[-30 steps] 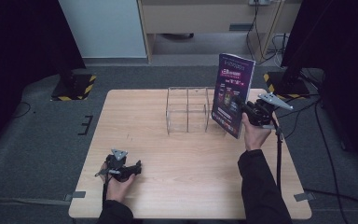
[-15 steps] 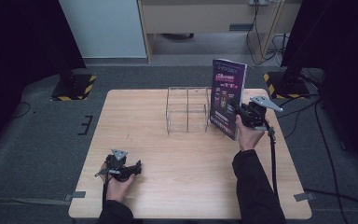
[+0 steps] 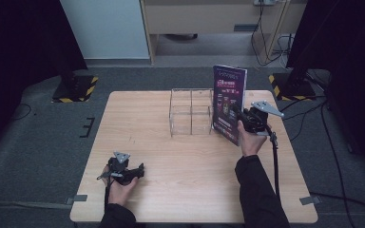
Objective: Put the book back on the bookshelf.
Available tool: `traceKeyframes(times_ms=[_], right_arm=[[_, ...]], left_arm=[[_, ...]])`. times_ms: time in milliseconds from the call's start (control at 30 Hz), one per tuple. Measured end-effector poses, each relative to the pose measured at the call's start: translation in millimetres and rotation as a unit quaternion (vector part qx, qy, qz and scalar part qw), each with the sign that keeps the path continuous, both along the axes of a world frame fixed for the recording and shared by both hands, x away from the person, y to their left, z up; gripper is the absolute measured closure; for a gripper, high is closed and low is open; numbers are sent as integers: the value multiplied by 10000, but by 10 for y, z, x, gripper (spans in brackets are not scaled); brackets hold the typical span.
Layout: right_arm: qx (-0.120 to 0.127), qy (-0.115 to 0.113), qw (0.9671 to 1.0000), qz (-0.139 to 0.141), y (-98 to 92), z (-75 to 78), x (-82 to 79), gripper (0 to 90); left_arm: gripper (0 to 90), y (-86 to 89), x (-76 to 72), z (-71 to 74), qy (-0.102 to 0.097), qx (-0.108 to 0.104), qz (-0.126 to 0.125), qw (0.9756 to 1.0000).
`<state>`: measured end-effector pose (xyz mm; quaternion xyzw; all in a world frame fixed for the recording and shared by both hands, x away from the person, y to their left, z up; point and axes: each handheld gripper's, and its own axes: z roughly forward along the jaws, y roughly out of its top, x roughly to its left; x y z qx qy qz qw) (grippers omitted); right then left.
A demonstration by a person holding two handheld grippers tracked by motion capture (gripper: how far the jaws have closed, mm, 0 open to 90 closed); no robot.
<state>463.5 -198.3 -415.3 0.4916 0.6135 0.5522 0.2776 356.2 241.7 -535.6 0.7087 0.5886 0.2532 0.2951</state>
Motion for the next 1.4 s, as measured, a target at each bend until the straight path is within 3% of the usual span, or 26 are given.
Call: traceKeyframes(times_ms=[333,533,1400], right_arm=[[-1,212,9997,132,-40,-28,-54,825],[-263,238,9992,181,-38,-16,-141,823],[-392,513,9969,447,-303,-140,-498,812]], left_arm=[[99,1,0,0,4,6,-4,10000],[99,0,0,0,2,4,-3,10000],[98,-1,0,1,6,9,2,10000]])
